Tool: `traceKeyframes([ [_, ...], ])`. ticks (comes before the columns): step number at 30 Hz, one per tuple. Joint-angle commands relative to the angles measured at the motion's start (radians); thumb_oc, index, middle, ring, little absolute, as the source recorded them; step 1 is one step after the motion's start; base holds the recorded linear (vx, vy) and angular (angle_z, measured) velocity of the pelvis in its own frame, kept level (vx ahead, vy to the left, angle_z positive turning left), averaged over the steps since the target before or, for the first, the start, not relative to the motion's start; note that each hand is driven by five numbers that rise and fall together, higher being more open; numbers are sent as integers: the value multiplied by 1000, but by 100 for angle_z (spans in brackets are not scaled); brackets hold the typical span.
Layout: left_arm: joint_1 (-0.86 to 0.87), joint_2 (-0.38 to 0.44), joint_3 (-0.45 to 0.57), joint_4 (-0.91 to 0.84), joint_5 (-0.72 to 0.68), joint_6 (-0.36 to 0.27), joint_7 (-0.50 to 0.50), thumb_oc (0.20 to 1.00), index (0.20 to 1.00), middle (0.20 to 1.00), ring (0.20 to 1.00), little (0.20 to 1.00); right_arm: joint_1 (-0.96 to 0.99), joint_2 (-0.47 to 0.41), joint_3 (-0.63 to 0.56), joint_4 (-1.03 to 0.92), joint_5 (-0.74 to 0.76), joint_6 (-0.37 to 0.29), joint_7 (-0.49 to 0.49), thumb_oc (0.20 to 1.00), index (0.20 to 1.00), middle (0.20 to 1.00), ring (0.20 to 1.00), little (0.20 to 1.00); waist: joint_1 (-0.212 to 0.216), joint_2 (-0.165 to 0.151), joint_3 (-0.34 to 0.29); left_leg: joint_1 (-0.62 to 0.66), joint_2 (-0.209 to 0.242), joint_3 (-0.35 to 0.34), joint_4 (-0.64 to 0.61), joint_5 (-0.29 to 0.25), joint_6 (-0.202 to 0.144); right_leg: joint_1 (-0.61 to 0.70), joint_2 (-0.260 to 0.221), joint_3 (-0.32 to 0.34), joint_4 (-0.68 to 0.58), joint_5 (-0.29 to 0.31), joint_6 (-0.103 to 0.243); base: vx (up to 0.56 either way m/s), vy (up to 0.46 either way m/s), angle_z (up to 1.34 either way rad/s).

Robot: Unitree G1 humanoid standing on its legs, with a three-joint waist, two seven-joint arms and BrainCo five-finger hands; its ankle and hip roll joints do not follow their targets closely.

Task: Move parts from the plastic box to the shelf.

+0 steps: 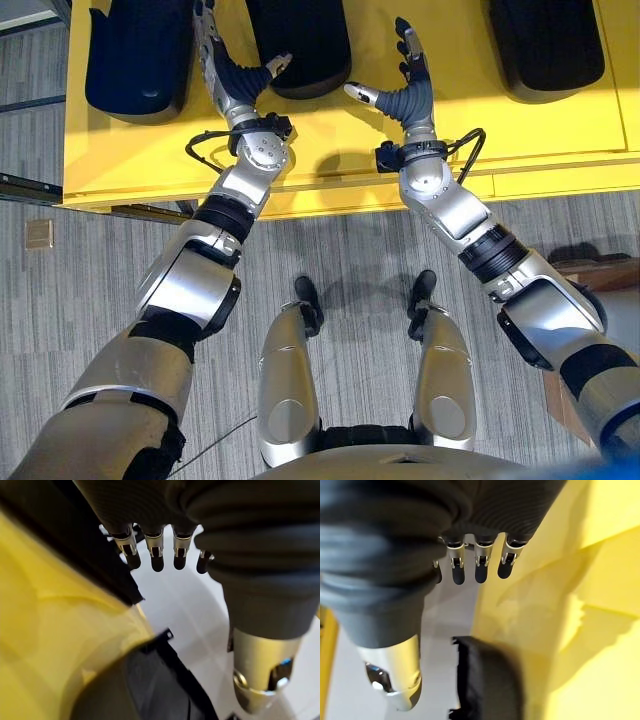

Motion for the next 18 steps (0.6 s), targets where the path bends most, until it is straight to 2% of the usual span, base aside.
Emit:
traceKeyframes([
  [1,-65,6,-5,-26,-8,-42,11,1000,1000,1000,1000,1000,-96,10,5,-1,9,-46,-5,1000,1000,1000,1000,1000,18,24,-29,52,-58,65,-111,45,21,-24,10,-4,127,-73,-6,-1,12,-5],
  [10,-52,-16,-2,-36,-57,1,-25,1000,1000,1000,1000,1000,-103,12,12,9,5,-38,64,1000,1000,1000,1000,1000,17,37,-29,32,-64,61,-101,45,22,-53,-3,2,140,-67,-4,0,6,0],
  [16,-55,-32,6,-23,-110,-2,-39,1000,1000,1000,1000,1000,-133,18,27,22,0,-48,126,1000,1000,1000,1000,1000,23,36,-29,12,-64,56,-89,43,25,-75,-8,3,147,-57,-1,5,-4,4],
  [18,-63,-35,13,-18,-127,0,-50,1000,1000,1000,1000,1000,-156,25,30,28,41,-45,133,1000,1000,1000,1000,1000,28,34,-29,2,-64,52,-85,41,26,-84,-9,2,151,-55,0,11,-13,2],
])
